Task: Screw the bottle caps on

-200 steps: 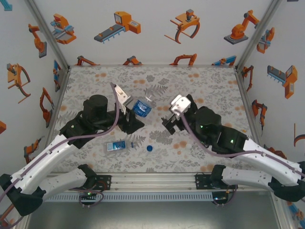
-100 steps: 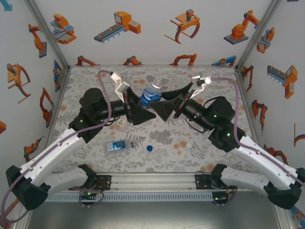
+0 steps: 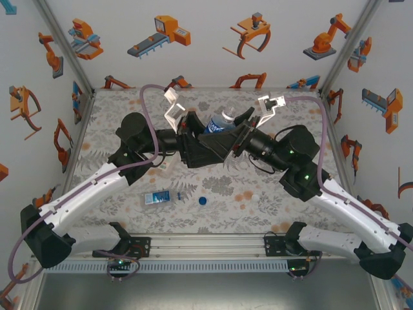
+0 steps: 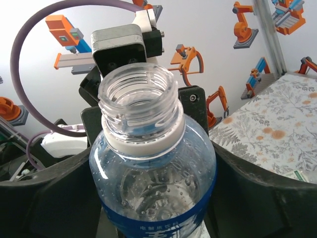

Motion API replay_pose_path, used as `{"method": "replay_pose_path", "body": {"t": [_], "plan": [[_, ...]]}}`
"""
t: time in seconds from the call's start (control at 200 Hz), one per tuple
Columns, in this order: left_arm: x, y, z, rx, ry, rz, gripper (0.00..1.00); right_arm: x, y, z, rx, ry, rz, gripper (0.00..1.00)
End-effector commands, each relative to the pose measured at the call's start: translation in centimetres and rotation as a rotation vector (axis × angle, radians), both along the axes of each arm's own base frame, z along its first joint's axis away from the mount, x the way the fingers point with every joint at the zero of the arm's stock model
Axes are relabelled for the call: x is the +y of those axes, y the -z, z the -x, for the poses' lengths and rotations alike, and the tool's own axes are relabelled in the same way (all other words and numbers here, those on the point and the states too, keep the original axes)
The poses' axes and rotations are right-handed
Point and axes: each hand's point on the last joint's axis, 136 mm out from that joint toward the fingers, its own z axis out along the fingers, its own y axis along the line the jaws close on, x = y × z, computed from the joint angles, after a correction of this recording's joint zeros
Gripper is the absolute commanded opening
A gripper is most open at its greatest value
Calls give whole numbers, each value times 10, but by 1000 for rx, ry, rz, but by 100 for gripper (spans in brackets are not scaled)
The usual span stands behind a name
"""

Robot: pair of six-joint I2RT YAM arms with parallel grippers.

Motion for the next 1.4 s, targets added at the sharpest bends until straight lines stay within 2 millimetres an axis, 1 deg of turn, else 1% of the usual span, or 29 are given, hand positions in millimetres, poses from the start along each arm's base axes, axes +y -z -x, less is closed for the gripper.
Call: {"method": "replay_pose_path", "body": {"t": [0.0, 0.055, 0.12, 0.15, 0.245, 0.37, 0.541, 0.666, 0.831, 0.991, 1.282, 1.322, 1.397], "plan": [[5, -21, 10, -52, 26, 41, 49, -16, -26, 10, -54, 12, -59, 59], [3, -18, 11, -54, 23, 16, 54, -17, -24, 9, -50, 24, -48, 54], [0, -12, 10, -58, 10, -23, 68, -18, -24, 9, -52, 30, -39, 51], [0, -10, 9, -61, -2, -40, 72, -18, -22, 8, -49, 35, -32, 49], [-3, -4, 7, -68, -30, -86, 78, -19, -21, 8, -44, 42, -15, 46], [-3, -1, 3, -75, -69, -119, 80, -20, -18, 4, -32, 63, 4, 44], [-7, 1, -3, -71, -119, -134, 79, -21, -12, -2, 0, 90, 18, 42], [-9, -1, -2, -75, -125, -118, 78, -21, -8, -5, 16, 103, 19, 41], [-14, -4, -1, -73, -112, -90, 78, -21, -9, -5, 23, 99, 2, 40], [-16, -5, -1, -68, -106, -71, 72, -20, -10, -4, 29, 85, -16, 40], [-12, 0, -4, -70, -140, -61, 56, -23, -8, -4, 27, 99, -11, 40], [-10, 1, -5, -73, -156, -66, 53, -24, -7, -5, 25, 107, -1, 42], [-6, 7, -8, -80, -188, -94, 50, -27, -5, -7, 21, 133, 29, 57]]}}
